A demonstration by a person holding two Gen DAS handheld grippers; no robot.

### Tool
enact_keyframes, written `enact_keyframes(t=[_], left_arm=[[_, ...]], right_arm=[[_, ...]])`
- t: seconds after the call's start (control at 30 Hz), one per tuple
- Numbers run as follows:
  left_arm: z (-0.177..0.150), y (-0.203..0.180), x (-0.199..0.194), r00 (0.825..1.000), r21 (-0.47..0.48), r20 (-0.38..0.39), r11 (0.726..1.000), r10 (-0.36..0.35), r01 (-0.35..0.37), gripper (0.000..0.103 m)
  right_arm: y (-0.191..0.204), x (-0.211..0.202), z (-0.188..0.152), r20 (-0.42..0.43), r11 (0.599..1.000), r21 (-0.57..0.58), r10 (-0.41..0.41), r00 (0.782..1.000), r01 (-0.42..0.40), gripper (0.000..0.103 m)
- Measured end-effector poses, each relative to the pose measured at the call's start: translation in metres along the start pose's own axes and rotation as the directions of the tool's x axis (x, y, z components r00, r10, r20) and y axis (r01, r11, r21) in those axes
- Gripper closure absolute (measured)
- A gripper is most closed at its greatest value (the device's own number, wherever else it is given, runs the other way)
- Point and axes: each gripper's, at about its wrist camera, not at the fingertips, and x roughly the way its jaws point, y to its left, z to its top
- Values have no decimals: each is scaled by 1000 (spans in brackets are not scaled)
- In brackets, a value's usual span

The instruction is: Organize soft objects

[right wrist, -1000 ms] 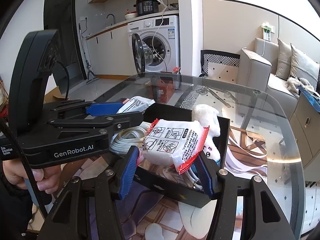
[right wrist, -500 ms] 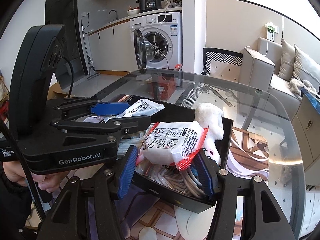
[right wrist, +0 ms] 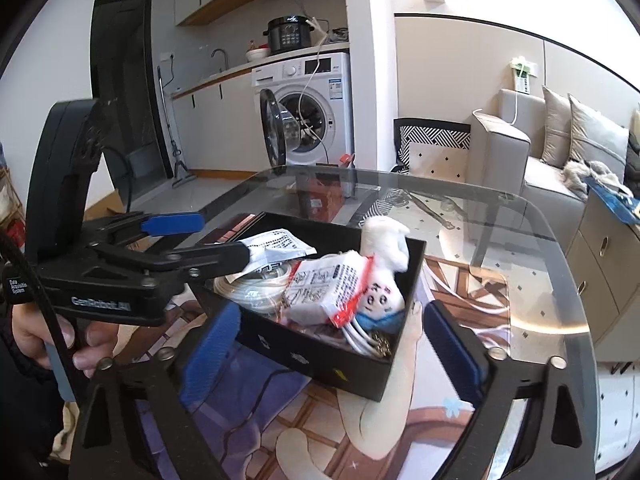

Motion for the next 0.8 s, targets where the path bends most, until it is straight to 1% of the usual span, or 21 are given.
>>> enact_keyframes(t=[0.03, 0.1, 0.4, 0.5, 0.6, 0.7, 0.8], left_arm=[[-1, 1, -2, 1000, -2, 8, 1000, 10, -10, 3], [-4, 2, -7, 999, -2, 26, 1000, 25, -25, 0], [-25, 7, -21, 996, -6, 66, 998, 67, -67, 0], [-33, 5, -22, 991, -1, 72, 993, 115, -115, 0], [-41, 4, -23, 984, -1, 95, 989, 150, -150, 0], [-46, 7, -22, 985, -12, 103, 991, 137, -137, 0], [-48, 9, -21, 980, -22, 125, 988, 153, -151, 0]], right_arm=[[-1, -1, -2, -5, 1000, 8, 9, 1000, -9, 5], [-2, -3, -6, -4, 1000, 16, 11, 1000, -11, 1], [2, -12, -17, 65, 1000, 28, 4, 998, -6, 1], [1, -13, -23, 88, 999, 37, 7, 996, -10, 1], [0, -17, -27, 118, 999, 50, 7, 993, -13, 1], [0, -16, -28, 125, 999, 43, -9, 992, 3, 1], [3, -15, -30, 131, 999, 16, -40, 991, 39, 1]])
